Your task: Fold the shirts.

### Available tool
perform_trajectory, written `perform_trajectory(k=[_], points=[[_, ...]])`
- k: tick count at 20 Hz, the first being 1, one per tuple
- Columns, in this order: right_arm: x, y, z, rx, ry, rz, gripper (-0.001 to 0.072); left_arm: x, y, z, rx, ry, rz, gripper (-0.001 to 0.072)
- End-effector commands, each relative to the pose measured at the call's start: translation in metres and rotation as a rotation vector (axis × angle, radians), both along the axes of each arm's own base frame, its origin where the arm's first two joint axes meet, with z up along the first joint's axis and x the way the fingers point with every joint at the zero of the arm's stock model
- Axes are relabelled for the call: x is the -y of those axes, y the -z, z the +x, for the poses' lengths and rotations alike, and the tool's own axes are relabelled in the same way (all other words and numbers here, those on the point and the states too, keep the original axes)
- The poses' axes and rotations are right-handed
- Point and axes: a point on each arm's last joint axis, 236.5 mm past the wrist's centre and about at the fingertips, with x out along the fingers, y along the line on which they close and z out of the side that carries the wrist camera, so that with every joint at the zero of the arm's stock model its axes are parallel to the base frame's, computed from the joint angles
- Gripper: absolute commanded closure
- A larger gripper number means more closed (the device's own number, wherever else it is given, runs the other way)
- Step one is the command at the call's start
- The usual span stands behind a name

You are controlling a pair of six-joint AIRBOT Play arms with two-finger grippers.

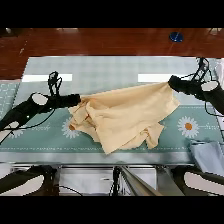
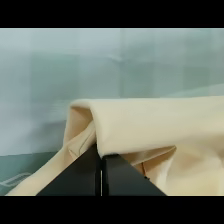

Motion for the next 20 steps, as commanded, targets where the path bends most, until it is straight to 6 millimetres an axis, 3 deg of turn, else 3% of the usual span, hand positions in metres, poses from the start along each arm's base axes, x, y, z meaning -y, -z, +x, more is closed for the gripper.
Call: perform_trajectory(k=[1, 2, 3, 5, 6, 8, 11, 14, 18, 20], points=[[-0.013, -0.021, 0.006, 0.011, -0.089, -0.002, 0.0526, 0.006, 0.0, -0.004, -0.023, -0.001, -0.031, 0.0684], [-0.016, -0.031, 0.007, 0.011, -0.118, 0.001, 0.0414, 0.01, 0.0, -0.006, -0.037, -0.002, -0.051, 0.0684], [-0.017, -0.045, 0.01, 0.023, -0.148, -0.014, 0.0364, 0.013, -0.001, -0.009, -0.051, 0.0, -0.07, 0.0684], [-0.02, -0.079, 0.01, 0.036, -0.215, -0.029, 0.0364, 0.019, -0.001, -0.017, -0.078, 0.025, -0.085, 0.0684], [-0.03, -0.092, -0.002, 0.003, -0.275, -0.004, 0.0363, 0.021, 0.0, -0.021, -0.092, 0.037, -0.091, 0.0684], [-0.062, -0.096, -0.051, -0.138, -0.453, 0.056, 0.0353, 0.024, 0.001, -0.026, -0.093, 0.079, -0.082, 0.0684], [-0.088, -0.082, -0.129, -0.358, -0.676, 0.068, 0.0319, 0.027, 0.001, -0.032, -0.111, 0.104, -0.088, 0.0684], [-0.103, -0.063, -0.174, -0.455, -0.729, 0.109, 0.0281, 0.034, 0.002, -0.045, -0.157, 0.144, -0.108, 0.0684], [-0.129, -0.012, -0.241, -0.603, -0.749, 0.239, 0.0238, 0.038, 0.003, -0.053, -0.166, 0.193, -0.106, 0.0684], [-0.144, 0.005, -0.26, -0.632, -0.766, 0.289, 0.0238, 0.039, 0.003, -0.055, -0.172, 0.197, -0.109, 0.0684]])
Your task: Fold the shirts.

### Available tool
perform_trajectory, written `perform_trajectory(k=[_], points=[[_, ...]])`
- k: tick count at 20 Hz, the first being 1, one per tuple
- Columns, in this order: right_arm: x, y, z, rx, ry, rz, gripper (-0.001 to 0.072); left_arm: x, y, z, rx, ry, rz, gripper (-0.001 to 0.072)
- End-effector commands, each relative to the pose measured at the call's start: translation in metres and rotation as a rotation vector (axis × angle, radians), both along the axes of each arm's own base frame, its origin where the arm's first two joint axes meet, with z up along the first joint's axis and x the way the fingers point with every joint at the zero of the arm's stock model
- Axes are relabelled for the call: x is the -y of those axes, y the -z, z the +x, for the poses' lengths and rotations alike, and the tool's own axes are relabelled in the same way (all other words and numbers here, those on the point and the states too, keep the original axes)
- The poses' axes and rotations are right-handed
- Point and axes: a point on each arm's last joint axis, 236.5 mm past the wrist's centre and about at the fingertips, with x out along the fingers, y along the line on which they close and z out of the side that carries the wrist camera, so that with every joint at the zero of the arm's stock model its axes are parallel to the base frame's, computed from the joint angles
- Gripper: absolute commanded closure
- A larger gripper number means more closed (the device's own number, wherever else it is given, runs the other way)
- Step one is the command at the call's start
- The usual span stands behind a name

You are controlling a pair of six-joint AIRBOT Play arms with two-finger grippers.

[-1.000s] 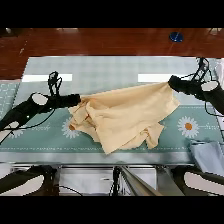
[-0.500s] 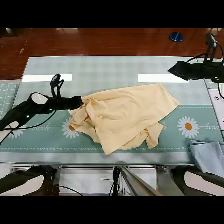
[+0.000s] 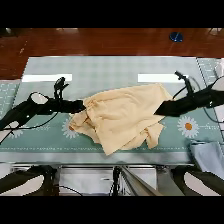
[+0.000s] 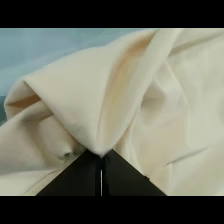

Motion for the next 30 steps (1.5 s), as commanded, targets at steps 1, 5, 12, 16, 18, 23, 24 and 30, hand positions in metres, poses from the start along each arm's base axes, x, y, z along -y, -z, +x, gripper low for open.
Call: perform_trajectory(k=[1, 5, 12, 16, 18, 23, 24, 30], points=[[-0.023, 0.029, -0.041, -0.092, -0.023, 0.053, 0.0239, 0.004, 0.0, -0.007, -0.017, 0.032, -0.009, 0.0684], [-0.026, 0.033, -0.027, -0.039, 0.011, 0.043, 0.0239, 0.005, 0.0, -0.012, -0.032, 0.049, -0.012, 0.0684], [-0.017, 0.04, -0.021, -0.007, 0.012, -0.004, 0.024, -0.035, -0.02, 0.013, -0.01, -0.017, -0.039, 0.0282], [-0.016, 0.041, -0.017, 0.018, 0.006, -0.006, 0.024, -0.067, -0.05, -0.003, -0.123, -0.026, -0.153, 0.0151], [-0.014, 0.042, -0.009, 0.054, 0.019, -0.017, 0.024, -0.062, -0.056, -0.035, -0.208, 0.012, -0.208, 0.0154], [-0.006, 0.045, 0.021, 0.154, 0.095, -0.052, 0.0239, -0.023, -0.038, -0.12, -0.364, 0.065, -0.233, 0.0155], [-0.006, 0.045, 0.023, 0.16, 0.1, -0.055, 0.0239, -0.016, -0.032, -0.134, -0.399, 0.081, -0.233, 0.0154], [-0.005, 0.046, 0.023, 0.161, 0.098, -0.058, 0.0239, 0.017, -0.006, -0.184, -0.507, 0.182, -0.173, 0.0155]])
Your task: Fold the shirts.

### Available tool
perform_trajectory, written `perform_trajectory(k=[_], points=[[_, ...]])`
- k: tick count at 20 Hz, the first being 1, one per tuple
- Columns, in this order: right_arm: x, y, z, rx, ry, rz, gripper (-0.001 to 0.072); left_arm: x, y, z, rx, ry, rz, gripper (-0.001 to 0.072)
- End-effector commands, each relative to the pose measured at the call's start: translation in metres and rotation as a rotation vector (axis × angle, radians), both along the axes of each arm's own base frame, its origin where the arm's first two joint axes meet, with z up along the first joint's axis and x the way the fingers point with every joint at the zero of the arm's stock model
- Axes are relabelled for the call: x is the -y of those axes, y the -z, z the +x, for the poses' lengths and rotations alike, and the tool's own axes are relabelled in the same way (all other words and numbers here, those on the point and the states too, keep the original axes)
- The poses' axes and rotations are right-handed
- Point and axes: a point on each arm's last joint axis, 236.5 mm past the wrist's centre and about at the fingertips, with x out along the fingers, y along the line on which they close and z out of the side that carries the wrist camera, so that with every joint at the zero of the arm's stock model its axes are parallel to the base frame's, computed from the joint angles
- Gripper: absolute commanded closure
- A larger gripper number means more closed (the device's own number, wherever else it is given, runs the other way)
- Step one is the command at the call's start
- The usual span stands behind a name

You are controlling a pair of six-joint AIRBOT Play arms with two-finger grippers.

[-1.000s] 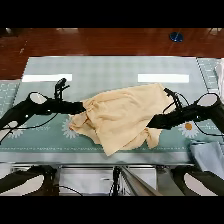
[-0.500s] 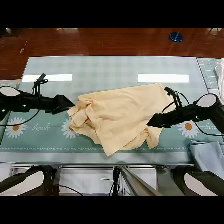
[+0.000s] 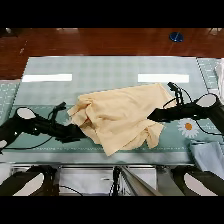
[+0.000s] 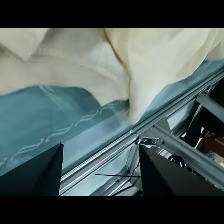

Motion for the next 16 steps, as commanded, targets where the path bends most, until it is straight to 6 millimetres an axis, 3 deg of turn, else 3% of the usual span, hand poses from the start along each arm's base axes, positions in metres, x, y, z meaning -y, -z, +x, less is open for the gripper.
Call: perform_trajectory(k=[1, 9, 16], points=[[0.001, 0.0, 0.003, 0.011, 0.006, -0.005, 0.0239, 0.014, 0.016, -0.015, -0.028, 0.012, 0.048, 0.0155], [0.0, 0.0, 0.001, 0.005, 0.001, -0.003, 0.0239, 0.015, 0.065, -0.004, -0.093, -0.06, 0.154, 0.0173], [-0.001, 0.0, -0.001, -0.003, -0.002, 0.002, 0.0239, 0.013, 0.062, 0.054, 0.065, -0.145, 0.185, 0.0173]])
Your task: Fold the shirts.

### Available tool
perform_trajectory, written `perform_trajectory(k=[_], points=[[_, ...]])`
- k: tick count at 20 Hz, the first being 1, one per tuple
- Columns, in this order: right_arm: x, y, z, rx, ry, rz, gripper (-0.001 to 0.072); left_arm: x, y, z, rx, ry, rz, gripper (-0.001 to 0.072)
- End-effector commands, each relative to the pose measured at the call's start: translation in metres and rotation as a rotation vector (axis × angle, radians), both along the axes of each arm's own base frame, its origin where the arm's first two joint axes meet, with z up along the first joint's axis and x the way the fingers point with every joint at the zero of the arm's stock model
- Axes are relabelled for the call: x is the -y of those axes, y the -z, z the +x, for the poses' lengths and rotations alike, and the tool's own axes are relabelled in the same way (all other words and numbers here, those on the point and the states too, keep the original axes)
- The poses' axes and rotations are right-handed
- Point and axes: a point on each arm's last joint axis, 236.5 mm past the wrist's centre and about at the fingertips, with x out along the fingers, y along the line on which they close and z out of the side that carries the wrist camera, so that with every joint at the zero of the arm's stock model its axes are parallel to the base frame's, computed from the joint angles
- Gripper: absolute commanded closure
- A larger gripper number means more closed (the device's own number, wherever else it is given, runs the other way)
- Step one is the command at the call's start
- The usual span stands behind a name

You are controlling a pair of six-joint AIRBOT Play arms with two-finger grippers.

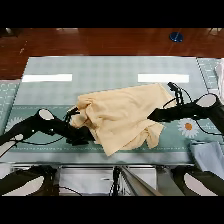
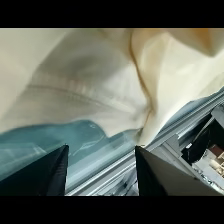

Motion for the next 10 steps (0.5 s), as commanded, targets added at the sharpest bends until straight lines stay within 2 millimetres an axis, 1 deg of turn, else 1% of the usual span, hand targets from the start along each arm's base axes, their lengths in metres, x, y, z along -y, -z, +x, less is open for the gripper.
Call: perform_trajectory(k=[1, 3, 5, 7, 9, 10], points=[[-0.001, 0.0, -0.002, -0.006, -0.003, 0.004, 0.0239, -0.013, 0.015, 0.062, 0.198, -0.131, 0.096, 0.0173], [-0.002, -0.001, -0.005, -0.016, -0.011, 0.009, 0.0239, -0.021, 0.017, 0.073, 0.203, -0.194, 0.114, 0.0173], [-0.003, -0.001, -0.007, -0.023, -0.016, 0.011, 0.0239, -0.024, 0.013, 0.076, 0.208, -0.193, 0.102, 0.017], [-0.003, -0.001, -0.006, -0.021, -0.014, 0.011, 0.0239, -0.027, 0.013, 0.077, 0.199, -0.202, 0.101, 0.0129], [-0.003, -0.001, -0.007, -0.024, -0.016, 0.013, 0.0239, -0.03, 0.014, 0.082, 0.212, -0.226, 0.112, 0.0125], [-0.003, -0.001, -0.008, -0.028, -0.015, 0.014, 0.0239, -0.031, 0.015, 0.087, 0.214, -0.254, 0.12, 0.0091]])
